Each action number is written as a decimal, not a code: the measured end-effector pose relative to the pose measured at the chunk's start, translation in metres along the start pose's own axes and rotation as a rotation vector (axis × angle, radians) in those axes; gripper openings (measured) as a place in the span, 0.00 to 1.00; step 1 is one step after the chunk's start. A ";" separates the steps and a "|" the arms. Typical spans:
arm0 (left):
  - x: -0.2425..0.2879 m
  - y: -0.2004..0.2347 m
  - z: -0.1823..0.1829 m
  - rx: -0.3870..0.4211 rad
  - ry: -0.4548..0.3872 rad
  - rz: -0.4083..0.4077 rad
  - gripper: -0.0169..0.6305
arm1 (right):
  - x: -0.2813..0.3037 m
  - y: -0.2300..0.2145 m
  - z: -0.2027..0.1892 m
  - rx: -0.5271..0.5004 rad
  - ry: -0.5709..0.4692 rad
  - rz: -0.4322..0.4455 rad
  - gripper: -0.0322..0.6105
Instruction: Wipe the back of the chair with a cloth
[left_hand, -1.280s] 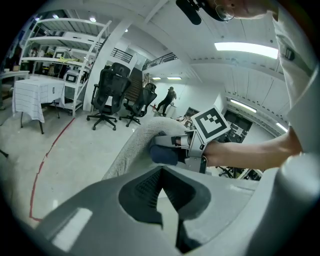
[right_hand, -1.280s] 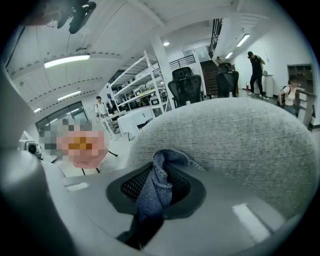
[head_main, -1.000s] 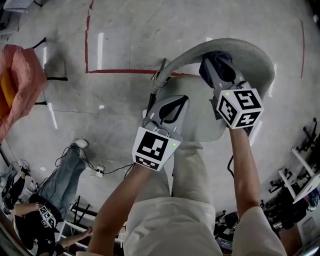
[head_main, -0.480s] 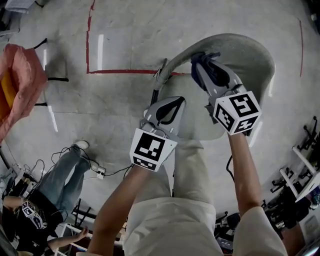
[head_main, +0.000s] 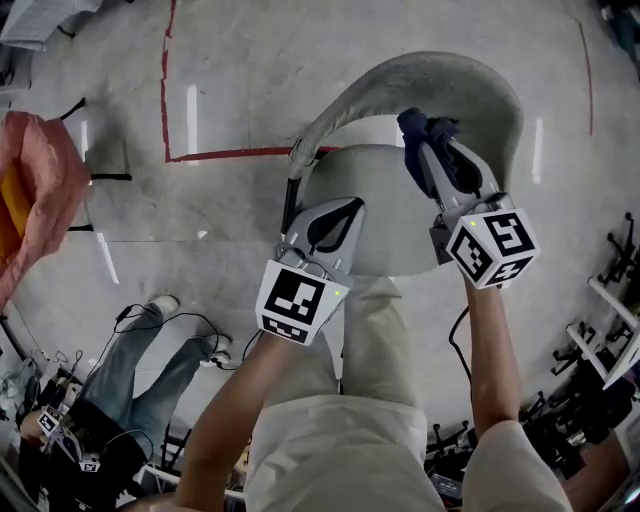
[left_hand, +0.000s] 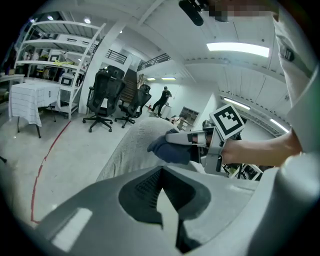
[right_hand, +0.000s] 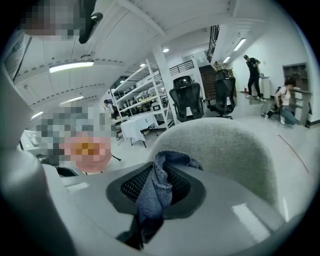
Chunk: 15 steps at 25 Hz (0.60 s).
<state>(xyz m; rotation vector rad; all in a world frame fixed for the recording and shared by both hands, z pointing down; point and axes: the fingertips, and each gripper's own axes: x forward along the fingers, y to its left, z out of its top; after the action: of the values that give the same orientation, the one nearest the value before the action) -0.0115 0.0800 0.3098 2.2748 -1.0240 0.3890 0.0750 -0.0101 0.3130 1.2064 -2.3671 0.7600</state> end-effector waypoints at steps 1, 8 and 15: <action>0.002 -0.004 0.000 0.002 0.003 -0.006 0.03 | -0.007 -0.009 -0.001 0.006 0.003 -0.022 0.16; 0.017 -0.023 0.001 0.036 0.027 -0.053 0.03 | -0.049 -0.068 -0.004 0.055 0.017 -0.167 0.16; 0.036 -0.038 0.006 0.027 0.024 -0.060 0.03 | -0.075 -0.123 -0.010 0.079 0.075 -0.241 0.16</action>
<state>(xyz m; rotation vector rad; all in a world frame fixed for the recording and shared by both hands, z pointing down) 0.0412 0.0748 0.3074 2.3130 -0.9419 0.4064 0.2194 -0.0171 0.3161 1.4381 -2.1007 0.8088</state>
